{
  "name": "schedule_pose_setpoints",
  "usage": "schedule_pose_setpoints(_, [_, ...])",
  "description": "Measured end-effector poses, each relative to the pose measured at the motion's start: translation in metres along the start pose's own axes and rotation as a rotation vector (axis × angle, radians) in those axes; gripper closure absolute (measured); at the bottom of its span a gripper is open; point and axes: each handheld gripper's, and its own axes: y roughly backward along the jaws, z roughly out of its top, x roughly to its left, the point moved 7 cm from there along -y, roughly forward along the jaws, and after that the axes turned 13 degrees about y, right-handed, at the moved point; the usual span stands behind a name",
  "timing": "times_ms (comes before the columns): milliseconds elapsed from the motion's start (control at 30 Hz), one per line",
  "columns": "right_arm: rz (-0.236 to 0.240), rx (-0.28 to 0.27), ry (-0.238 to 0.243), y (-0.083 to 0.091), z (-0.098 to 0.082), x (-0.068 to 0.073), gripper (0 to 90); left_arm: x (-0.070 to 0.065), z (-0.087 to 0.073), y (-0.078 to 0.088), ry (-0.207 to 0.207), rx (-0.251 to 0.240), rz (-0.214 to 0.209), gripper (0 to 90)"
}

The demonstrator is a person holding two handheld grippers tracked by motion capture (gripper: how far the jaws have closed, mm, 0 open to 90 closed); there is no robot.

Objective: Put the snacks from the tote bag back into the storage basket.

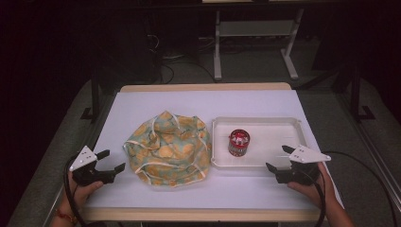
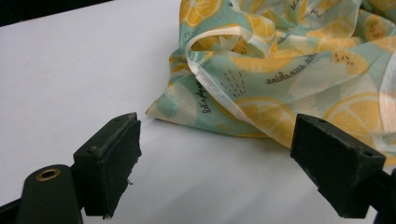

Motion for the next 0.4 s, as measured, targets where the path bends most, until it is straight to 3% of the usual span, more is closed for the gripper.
schedule_pose_setpoints(400, [0.013,0.007,-0.007,-0.0002,-0.0044,0.0049,16.1,-0.0021,0.0022,-0.0068,-0.009,0.005,-0.025,15.4])
